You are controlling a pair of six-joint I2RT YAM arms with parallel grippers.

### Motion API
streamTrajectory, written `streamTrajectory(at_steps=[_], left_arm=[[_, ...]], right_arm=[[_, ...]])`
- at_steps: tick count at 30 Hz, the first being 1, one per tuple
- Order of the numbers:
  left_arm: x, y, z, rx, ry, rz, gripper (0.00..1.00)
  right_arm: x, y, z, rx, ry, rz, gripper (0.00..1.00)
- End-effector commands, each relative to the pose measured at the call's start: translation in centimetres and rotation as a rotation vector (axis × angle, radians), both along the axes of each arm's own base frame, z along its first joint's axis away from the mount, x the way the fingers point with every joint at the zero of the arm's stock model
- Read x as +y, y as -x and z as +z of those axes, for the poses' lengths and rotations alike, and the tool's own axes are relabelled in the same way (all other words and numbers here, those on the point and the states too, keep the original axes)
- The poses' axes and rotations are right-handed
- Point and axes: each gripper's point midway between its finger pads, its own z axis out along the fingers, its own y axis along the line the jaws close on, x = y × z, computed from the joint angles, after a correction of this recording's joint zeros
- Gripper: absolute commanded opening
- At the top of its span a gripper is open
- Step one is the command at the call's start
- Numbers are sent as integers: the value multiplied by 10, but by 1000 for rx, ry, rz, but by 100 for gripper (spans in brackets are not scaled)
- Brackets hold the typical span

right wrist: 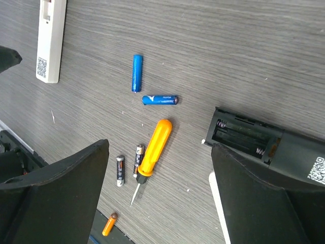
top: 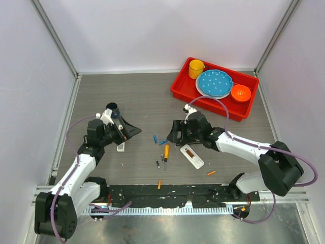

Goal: Unload the batteries from the remote control

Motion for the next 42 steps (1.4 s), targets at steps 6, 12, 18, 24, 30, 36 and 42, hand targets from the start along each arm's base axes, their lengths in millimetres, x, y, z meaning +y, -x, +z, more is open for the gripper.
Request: streamTrajectory(at_steps=[6,12,18,24,30,36,42], left_arm=[[-5,-10,38,-115,23,-37,100],[-8,-6,41,-104,26,-64,100],[-8,-4,42,-81,11,-77,100],[-12,1,43,-73,-57,-107,100],[-17,4,32,-34,-246,-133,100],[-12,7,15,28,-500,-111,100],[0,4,16,10,-691,-35,100]], right_arm=[[-3,-23,58,-165,-40,-70,88],[-15,-21,72,-223,-59,-107,100],[-20,-19,83,-259,-79,-113,100],[-30,-21,81,-268,-59,-162,100],[-35,-24,83,-281,-53,-184,100],[-42,-25,84,-290,-41,-211,100],[-60,-27,88,-317,-12,-277,100]])
